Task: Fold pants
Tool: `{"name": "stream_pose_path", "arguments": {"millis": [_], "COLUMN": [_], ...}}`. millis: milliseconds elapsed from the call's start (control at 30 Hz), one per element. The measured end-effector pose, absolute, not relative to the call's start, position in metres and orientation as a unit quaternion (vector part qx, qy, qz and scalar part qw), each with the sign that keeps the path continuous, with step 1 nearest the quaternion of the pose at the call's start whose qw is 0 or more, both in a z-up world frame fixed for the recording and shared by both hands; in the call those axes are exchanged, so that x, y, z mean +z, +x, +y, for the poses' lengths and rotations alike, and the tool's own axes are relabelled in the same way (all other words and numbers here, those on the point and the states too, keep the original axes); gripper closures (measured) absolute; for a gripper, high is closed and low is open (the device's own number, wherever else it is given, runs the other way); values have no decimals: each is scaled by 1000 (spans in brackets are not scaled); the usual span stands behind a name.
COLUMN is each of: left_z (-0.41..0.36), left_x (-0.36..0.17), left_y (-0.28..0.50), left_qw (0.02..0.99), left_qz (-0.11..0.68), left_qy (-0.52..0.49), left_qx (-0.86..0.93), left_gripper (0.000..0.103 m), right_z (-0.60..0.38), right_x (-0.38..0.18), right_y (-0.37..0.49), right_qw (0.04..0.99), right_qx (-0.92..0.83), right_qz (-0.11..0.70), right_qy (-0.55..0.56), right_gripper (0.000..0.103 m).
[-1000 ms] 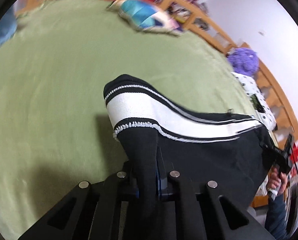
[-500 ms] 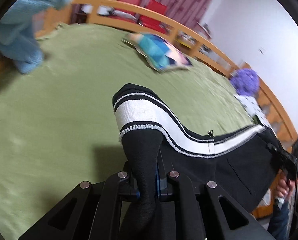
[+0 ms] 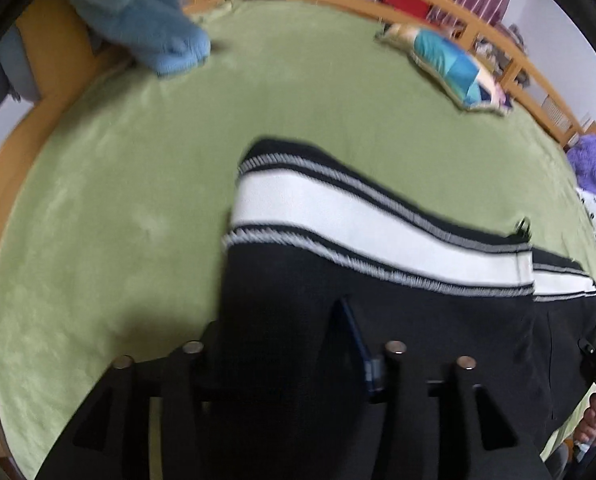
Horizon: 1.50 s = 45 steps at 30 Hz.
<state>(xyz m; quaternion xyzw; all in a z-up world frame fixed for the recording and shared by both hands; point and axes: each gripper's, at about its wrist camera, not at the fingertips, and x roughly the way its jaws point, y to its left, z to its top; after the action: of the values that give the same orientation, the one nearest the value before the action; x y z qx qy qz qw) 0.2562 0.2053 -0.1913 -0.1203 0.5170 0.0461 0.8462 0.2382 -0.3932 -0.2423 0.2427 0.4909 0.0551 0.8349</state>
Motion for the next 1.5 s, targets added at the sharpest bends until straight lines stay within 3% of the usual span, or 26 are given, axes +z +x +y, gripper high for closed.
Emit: {"name": "stream_pose_path", "arguments": {"millis": [67,133,167,367,567,867,933,1000,1100,1333,1500], "left_z": [199,194,191,188,218,237,233,227,214,118,24], "left_x": [-197,-201,-206,-205,-203,-231,-227,-219,-192,-100,-70], "left_y": [246,236,231,181,140,120,118,120,125,137,147], "left_qw": [846,844,840,842,836,833,832,836,854,910,913], "left_qz": [523,528,535,535,524,482,476,477,466,409,402], "left_qy": [-100,-81,-76,-65,-166,-271,-282,-265,-227,-67,-11], "left_qx": [44,46,46,38,9,21,44,51,46,14,-71], "left_gripper": [46,40,35,29,28,29,39,67,85,86,87], "right_z": [-387,-381,-378,-378,-380,-388,-390,-392,-391,-398,-410], "right_x": [-241,-238,-236,-220,-182,-184,-185,-183,-181,-171,-163], "right_y": [226,213,207,174,148,131,126,122,119,112,110], "right_qw": [845,855,855,854,878,866,865,866,869,878,880], "right_qx": [39,23,22,18,14,2,1,5,11,35,46], "right_qz": [491,485,487,500,459,466,465,457,450,426,412], "right_qy": [208,181,175,145,134,179,192,205,208,217,234], "right_gripper": [53,47,47,47,47,47,47,47,47,47,47]}}
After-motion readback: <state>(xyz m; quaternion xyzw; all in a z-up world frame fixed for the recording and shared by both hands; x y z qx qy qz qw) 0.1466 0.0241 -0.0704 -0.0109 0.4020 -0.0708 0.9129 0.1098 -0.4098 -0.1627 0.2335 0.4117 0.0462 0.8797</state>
